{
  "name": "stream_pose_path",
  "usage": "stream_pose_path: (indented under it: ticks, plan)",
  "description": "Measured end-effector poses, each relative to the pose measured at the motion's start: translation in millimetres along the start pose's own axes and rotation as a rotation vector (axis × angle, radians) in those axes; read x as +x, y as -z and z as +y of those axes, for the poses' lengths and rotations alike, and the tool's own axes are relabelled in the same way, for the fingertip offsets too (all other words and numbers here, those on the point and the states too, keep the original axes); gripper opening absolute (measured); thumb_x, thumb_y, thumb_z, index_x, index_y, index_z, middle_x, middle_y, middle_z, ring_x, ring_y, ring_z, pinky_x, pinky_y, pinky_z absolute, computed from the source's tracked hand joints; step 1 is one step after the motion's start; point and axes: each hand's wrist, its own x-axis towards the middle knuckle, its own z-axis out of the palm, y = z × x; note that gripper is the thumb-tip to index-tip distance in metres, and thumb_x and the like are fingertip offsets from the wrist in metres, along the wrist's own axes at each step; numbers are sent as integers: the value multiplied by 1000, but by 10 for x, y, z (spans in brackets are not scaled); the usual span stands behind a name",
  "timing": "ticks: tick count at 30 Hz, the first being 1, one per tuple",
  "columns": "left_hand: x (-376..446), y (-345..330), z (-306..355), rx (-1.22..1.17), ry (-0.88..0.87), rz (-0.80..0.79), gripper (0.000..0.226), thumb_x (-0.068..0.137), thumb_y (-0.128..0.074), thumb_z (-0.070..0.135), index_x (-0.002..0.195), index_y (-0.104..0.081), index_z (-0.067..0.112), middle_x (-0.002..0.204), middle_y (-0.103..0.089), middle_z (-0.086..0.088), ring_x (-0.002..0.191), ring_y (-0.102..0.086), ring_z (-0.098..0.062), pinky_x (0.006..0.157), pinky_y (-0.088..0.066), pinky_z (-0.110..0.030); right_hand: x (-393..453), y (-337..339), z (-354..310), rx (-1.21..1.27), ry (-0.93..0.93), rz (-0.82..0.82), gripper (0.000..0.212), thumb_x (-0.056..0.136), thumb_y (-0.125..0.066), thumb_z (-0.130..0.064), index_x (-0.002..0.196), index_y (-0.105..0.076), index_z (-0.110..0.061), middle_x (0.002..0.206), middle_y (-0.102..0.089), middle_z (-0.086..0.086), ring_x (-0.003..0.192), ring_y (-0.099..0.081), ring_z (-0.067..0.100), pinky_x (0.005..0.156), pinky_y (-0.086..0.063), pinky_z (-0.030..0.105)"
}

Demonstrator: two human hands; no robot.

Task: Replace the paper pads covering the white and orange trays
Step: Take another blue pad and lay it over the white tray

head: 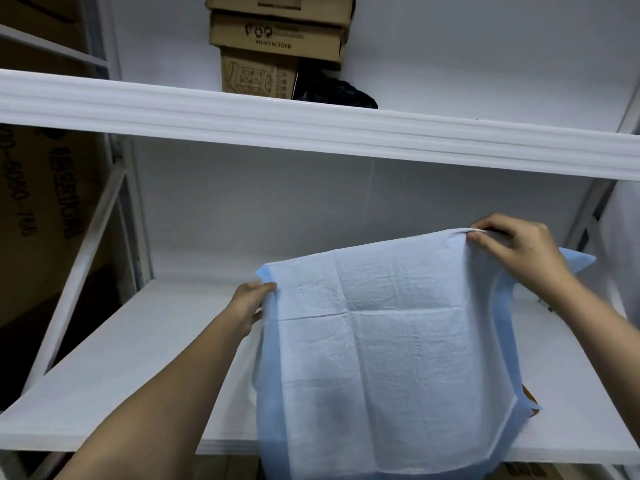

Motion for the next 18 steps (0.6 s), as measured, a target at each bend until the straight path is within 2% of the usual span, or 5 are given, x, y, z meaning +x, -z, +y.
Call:
stream_pose_path:
  ticks: [4,6,8,13,18]
  plan:
    - [142,-62,-74,-16,-31,140,58,76,-74,23,123,-49,2,118,-59,-14,100,-62,-29,83,-53,-35,-38,14,50,-18,15,32,7,86,-67,-19,85,-67,-25,81,-63,-31,86,-58,3,75,-36,7]
    - [129,-98,-67,-3,-54,200,54,82,-68,17,127,-40,6,117,-52,-10,101,-57,-27,88,-49,-35,-54,18,61,-49,26,46,4,86,-67,-17,88,-70,-19,82,-66,-20,85,-59,6,75,-37,8]
    - [142,-130,-55,37,-84,289,46,87,-63,16,124,-37,12,109,-46,-7,94,-50,-23,82,-42,-31,-67,18,68,-69,31,57,5,86,-67,-15,89,-70,-14,86,-68,-6,86,-58,8,75,-36,8]
    - [111,-128,8,96,-237,419,37,92,-55,21,123,-39,11,88,-50,0,86,-50,-22,75,-38,-30,-112,29,93,-89,28,81,7,86,-67,-14,91,-71,-11,85,-65,-7,85,-57,6,76,-36,8]
    - [105,-42,111,411,-376,432,37,93,-49,15,129,-38,16,97,-59,-3,90,-57,-26,76,-39,-31,-127,32,95,-85,49,117,8,86,-66,-13,91,-71,-9,85,-66,-5,84,-58,7,77,-38,12]
